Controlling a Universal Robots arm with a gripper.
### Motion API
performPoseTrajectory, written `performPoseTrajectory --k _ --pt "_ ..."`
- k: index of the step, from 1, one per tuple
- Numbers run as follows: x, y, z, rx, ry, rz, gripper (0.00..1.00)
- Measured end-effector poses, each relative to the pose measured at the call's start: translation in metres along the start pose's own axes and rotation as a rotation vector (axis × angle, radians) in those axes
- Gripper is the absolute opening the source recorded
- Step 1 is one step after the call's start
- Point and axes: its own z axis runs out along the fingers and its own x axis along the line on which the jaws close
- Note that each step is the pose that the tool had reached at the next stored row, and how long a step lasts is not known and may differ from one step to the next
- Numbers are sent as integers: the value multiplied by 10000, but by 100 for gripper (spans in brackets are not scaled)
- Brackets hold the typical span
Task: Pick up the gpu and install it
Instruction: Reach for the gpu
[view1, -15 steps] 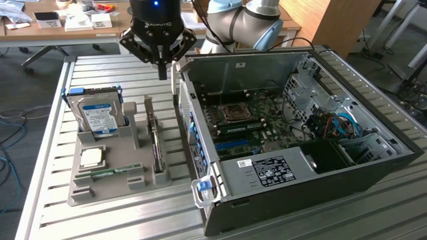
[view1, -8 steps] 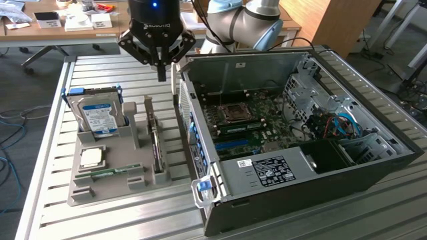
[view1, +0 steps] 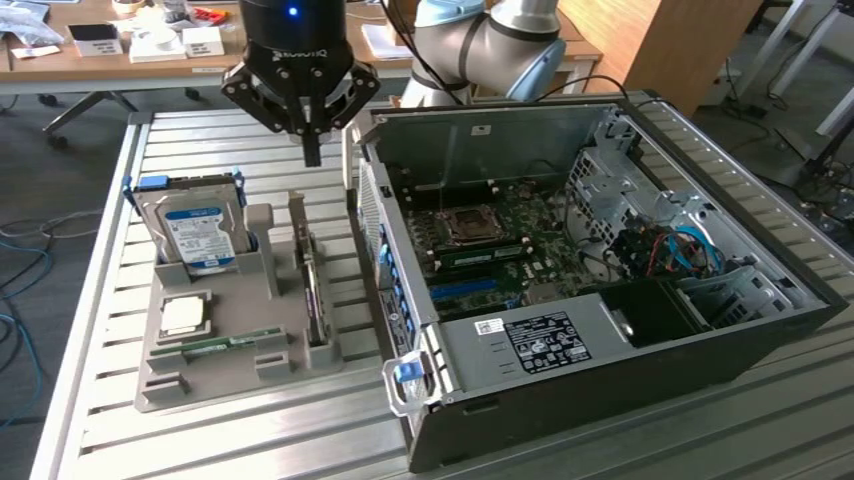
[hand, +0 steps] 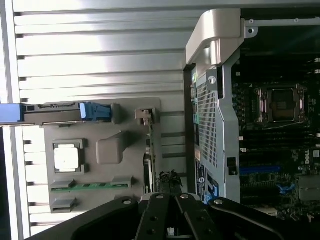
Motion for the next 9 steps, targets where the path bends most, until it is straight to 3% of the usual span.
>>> performPoseTrajectory --k 9 --pt "91 -132 -6 -1 0 0 11"
